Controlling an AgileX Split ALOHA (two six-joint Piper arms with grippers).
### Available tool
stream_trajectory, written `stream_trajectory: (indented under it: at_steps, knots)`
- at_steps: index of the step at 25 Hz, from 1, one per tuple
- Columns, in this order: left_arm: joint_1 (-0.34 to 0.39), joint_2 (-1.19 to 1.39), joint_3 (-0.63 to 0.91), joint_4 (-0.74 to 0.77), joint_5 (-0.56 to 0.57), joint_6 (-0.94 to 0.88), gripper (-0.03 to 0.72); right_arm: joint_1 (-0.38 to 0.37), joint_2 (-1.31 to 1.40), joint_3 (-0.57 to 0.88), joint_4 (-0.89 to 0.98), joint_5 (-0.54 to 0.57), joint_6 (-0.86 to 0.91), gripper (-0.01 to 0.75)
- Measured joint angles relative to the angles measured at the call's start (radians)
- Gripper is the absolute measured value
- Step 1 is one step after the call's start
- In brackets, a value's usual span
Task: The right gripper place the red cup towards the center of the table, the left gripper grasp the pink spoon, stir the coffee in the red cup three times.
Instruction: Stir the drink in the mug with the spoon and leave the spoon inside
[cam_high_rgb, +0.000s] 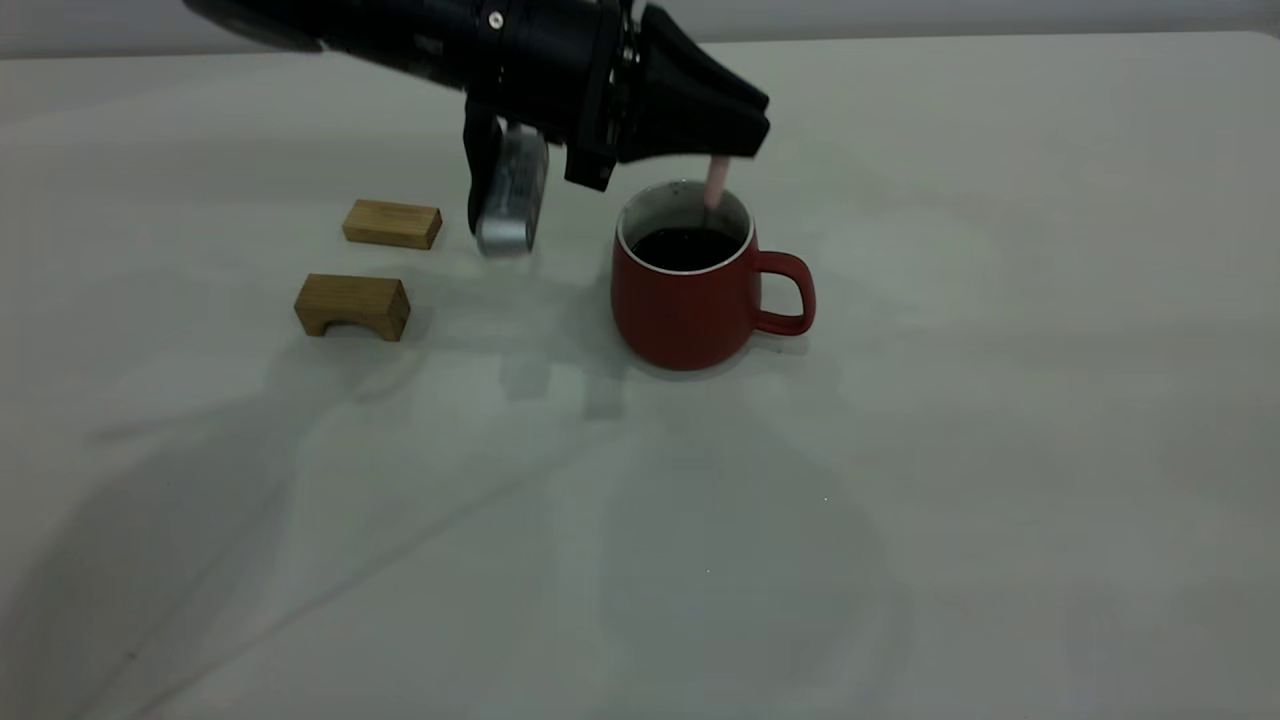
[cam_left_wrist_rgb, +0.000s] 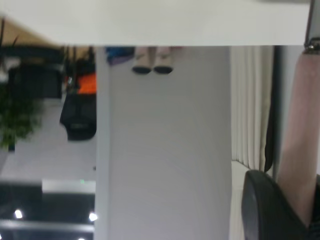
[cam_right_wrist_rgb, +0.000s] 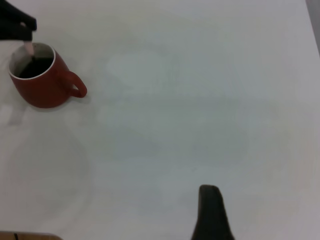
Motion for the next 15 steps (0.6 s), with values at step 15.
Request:
stream_trajectory:
  at_steps: [15]
  knots:
    - [0.000, -0.039, -0.002, 0.116, -0.090, 0.146, 0.166, 0.000, 0.000, 0.000, 0.000, 0.000, 0.000, 0.587]
